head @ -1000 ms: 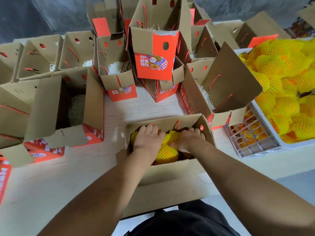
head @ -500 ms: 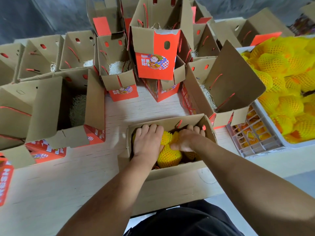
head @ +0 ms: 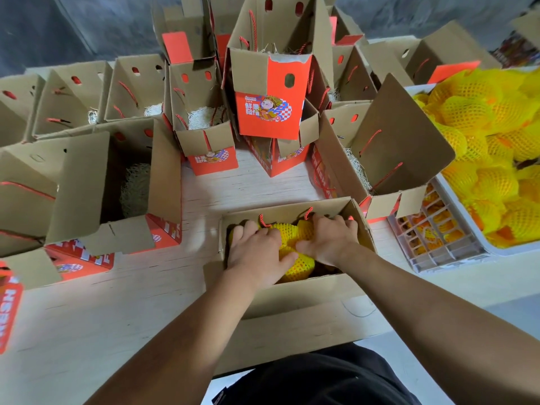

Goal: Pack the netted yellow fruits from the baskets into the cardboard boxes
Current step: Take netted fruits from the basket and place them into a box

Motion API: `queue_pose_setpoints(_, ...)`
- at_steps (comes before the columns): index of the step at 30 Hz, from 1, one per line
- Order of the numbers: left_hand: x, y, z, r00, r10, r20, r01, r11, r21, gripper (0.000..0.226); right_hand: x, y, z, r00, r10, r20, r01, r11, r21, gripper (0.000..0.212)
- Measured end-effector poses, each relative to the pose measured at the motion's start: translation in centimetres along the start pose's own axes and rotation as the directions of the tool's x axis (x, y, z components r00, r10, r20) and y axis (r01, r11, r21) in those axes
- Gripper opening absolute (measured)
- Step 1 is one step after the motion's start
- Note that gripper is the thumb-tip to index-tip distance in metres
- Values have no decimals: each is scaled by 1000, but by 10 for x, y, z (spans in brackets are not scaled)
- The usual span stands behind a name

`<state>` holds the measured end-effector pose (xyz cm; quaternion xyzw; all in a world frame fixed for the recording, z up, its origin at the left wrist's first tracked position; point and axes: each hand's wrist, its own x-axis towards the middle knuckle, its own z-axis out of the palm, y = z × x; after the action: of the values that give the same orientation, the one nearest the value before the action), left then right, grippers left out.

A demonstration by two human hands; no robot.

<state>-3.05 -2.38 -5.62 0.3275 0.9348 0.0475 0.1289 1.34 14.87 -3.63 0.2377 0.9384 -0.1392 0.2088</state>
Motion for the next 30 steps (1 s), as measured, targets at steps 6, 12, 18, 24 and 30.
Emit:
queue_pose_setpoints(6, 4, 13, -10, 968, -85, 235, 81, 996, 26, 56, 3, 10, -16, 998, -70, 5, 69, 997, 37, 42)
queue_pose_setpoints(12, 18, 35, -17, 882, -232, 411, 249, 968, 12, 63, -17, 10, -6, 986, -27, -163, 36, 998, 52, 45)
queue_pose_setpoints(18, 9, 31, -10, 902, -151, 405, 194, 979, -66, 82, -26, 14, -5, 990, 122, 67, -109, 980, -168, 64)
queue_pose_setpoints(24, 8, 35, -9, 953, -120, 279, 97, 991, 94, 77, -21, 1, -7, 987, 67, 147, -46, 989, -138, 87)
queue_pose_setpoints(30, 11, 25, 4, 951, -35, 306, 70, 992, -105, 54, -30, 28, -41, 936, -113, 334, 50, 980, 192, 57)
